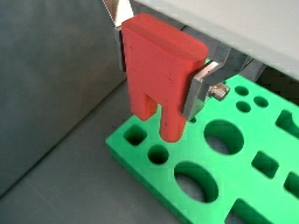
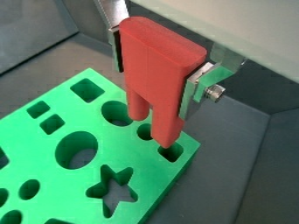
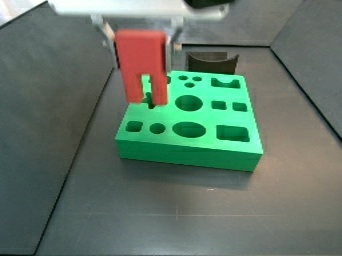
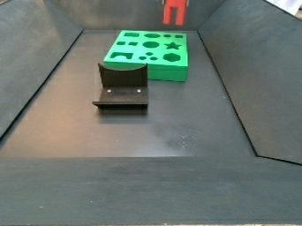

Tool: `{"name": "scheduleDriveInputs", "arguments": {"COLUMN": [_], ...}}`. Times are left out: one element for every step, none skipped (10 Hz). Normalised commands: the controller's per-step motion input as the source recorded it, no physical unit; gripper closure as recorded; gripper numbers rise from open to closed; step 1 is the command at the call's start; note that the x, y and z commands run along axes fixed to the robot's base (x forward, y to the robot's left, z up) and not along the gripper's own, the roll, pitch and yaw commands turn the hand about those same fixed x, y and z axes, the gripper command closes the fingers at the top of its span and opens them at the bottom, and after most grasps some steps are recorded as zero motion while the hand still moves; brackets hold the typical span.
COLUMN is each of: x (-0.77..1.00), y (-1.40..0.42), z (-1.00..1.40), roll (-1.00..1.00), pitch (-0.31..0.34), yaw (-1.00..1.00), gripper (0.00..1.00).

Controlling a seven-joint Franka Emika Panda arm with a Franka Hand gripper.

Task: Pick up the square-circle object. Move up. Rotate the square-circle object. Move to above the board. Insert the square-circle object.
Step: Insert the square-circle object.

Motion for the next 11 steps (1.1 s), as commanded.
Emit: {"name": "scheduleDriveInputs", "arguments": {"x": [0.09, 0.00, 0.00, -0.09, -0.08, -0.02, 0.00, 0.12, 0.10, 0.14, 0.05], "y": [-0.16, 0.00, 0.00, 0.00, -0.06, -0.10, -0.17, -0.13, -0.03, 0.00, 0.10], "z": [-0.53, -0.31, -0.31, -0.39, -0.27, -0.19, -0.18, -0.14, -0.14, -0.23, -0.35], "roll": [0.31, 0.09, 0.03, 0.06, 0.08, 0.10, 0.10, 0.01, 0.00, 0.00, -0.05], "pitch": [0.050, 0.051, 0.051, 0.000, 0.000, 0.000, 0.000, 0.013, 0.020, 0.026, 0.017], "yaw": [0.13, 0.00, 0.00, 0.00, 0.03, 0.12, 0.15, 0.03, 0.00, 0.00, -0.02], "gripper": [1.00, 1.00, 1.00, 1.00, 1.00, 1.00, 1.00, 1.00, 1.00, 1.00, 1.00]}}
